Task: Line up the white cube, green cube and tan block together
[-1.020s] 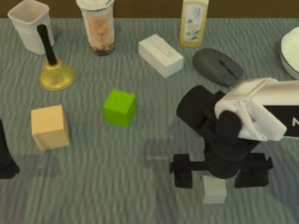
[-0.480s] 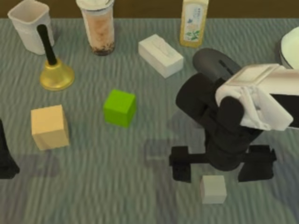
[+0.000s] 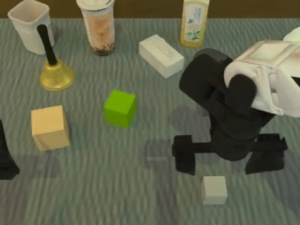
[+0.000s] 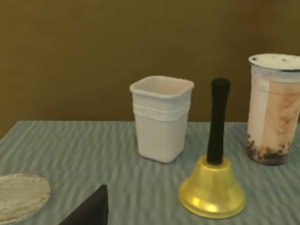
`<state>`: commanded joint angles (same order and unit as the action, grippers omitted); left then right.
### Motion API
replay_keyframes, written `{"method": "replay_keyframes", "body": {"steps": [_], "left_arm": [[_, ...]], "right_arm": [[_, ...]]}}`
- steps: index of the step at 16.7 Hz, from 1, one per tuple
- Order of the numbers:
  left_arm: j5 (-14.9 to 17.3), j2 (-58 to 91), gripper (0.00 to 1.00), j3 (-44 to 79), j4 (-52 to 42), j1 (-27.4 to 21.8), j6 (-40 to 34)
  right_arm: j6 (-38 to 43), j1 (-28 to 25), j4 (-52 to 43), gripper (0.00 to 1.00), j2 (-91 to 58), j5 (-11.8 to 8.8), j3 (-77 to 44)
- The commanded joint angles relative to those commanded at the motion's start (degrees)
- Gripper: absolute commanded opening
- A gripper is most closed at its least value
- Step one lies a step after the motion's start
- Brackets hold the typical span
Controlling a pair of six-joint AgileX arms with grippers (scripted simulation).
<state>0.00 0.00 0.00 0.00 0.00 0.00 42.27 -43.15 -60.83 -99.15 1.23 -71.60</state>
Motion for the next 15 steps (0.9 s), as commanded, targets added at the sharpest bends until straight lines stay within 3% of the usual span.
{"method": "replay_keyframes", "body": {"steps": [7,15], "left_arm": [[1.4,7.9,1.0,8.4,-7.4,-3.1,0.5],[4.1,46.5,1.0,46.4,-37.0,-13.4,1.1]], "right_arm": [[-2.7,-0.5,3.8,1.0,5.9,-0.3,5.5],[-13.9,3.2,20.0,1.0,36.2,-1.3,27.9]]}}
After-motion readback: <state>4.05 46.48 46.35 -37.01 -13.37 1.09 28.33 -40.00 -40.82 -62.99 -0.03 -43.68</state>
